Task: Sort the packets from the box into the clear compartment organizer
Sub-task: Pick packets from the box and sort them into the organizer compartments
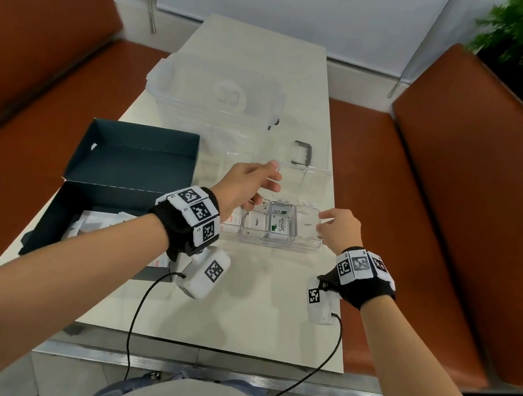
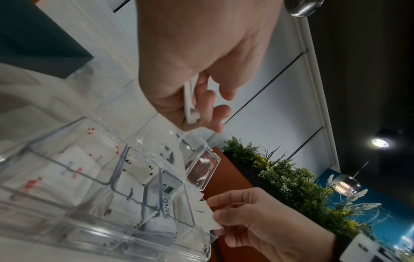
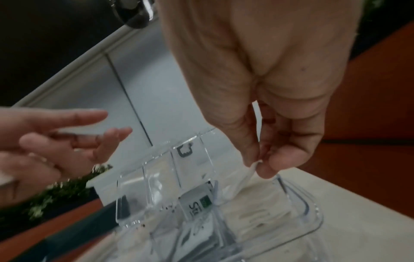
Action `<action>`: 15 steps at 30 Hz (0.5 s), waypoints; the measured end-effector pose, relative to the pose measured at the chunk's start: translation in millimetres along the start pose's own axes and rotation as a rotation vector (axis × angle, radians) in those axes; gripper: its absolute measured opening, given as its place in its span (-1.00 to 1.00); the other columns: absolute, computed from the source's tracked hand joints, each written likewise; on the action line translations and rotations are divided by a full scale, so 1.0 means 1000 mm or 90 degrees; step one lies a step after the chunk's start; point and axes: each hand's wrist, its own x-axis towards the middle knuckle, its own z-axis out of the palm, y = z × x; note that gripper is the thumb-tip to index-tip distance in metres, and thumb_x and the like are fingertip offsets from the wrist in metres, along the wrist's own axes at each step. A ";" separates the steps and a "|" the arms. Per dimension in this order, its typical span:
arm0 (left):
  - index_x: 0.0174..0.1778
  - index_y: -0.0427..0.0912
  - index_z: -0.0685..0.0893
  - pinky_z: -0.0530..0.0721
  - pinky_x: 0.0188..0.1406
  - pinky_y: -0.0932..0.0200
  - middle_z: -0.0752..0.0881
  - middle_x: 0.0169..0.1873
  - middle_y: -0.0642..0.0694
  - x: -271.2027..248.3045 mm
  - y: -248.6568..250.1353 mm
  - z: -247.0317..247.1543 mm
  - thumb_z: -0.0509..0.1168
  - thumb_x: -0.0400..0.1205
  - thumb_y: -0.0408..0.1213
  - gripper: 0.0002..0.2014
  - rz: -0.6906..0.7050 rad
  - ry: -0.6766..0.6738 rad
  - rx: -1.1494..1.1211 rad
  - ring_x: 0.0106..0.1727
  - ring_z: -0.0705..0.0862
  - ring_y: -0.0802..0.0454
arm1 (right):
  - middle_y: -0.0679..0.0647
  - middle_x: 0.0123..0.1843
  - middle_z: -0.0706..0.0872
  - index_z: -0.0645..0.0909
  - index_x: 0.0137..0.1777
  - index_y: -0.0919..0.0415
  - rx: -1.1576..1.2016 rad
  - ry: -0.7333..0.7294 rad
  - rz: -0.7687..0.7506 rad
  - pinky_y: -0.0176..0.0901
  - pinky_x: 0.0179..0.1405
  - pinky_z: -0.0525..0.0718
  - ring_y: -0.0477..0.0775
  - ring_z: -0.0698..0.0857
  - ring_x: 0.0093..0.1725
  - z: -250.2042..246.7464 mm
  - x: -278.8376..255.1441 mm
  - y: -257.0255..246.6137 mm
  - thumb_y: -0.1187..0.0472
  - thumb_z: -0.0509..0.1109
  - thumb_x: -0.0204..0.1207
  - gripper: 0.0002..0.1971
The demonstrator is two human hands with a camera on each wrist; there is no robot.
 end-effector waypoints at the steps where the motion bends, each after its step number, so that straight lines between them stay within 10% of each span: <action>1: 0.05 -0.14 0.74 0.33 -0.70 0.36 0.79 -0.20 0.03 0.000 0.000 0.000 0.20 0.71 0.11 -0.61 -0.002 0.002 -0.002 -0.61 0.46 0.18 | 0.28 0.22 0.67 0.65 0.21 0.29 -0.020 0.002 -0.010 -0.05 0.13 0.68 0.23 0.72 0.08 0.001 0.000 0.000 0.41 0.31 0.56 -0.75; 15: 0.10 -0.16 0.74 0.33 -0.66 0.34 0.79 -0.14 -0.02 -0.001 0.002 -0.001 0.15 0.72 0.14 -0.55 -0.041 0.019 -0.022 -0.57 0.45 0.15 | -0.02 -0.01 0.70 0.69 0.04 -0.01 -0.277 -0.016 -0.130 0.04 0.20 0.46 0.11 0.64 0.10 0.006 -0.010 -0.009 0.34 0.30 0.57 -0.76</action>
